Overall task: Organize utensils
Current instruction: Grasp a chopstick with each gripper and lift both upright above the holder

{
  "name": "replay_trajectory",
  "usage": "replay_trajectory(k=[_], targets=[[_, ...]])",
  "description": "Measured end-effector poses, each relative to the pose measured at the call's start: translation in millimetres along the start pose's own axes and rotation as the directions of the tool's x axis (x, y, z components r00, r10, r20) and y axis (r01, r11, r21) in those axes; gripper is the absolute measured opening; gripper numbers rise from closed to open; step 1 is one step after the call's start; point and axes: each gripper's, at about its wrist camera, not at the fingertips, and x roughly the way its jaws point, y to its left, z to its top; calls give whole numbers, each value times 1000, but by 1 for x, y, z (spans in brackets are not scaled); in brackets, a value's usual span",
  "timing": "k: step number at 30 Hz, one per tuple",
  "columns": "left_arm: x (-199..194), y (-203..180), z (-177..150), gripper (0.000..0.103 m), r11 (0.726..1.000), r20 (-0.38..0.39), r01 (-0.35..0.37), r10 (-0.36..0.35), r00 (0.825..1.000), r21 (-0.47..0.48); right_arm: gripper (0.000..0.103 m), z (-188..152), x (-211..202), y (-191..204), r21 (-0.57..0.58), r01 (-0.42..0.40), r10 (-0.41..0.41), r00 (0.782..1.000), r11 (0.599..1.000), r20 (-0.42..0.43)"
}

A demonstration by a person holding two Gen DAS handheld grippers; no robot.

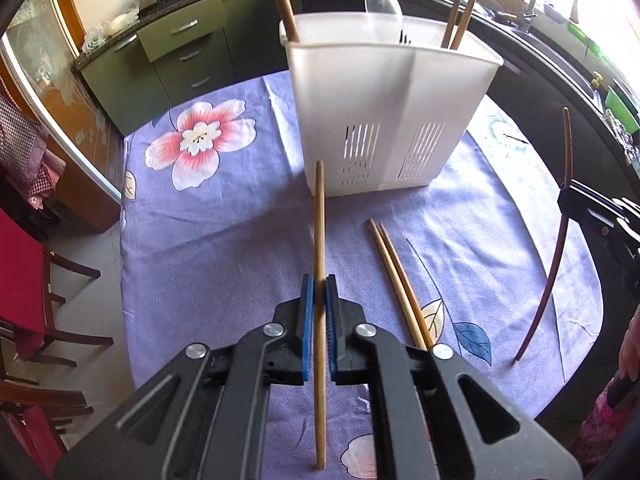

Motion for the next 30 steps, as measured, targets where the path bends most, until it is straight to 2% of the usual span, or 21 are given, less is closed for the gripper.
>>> replay_trajectory(k=[15,30], targets=[[-65,10,-23,6,1000,152,8,-10,988,11,7,-16,-43,4,-2,-15,15,997,1000,77],[-90,8,-26,6,1000,202,24,-27,979,17,7,-5,-62,14,-26,-26,29,991,999,127]])
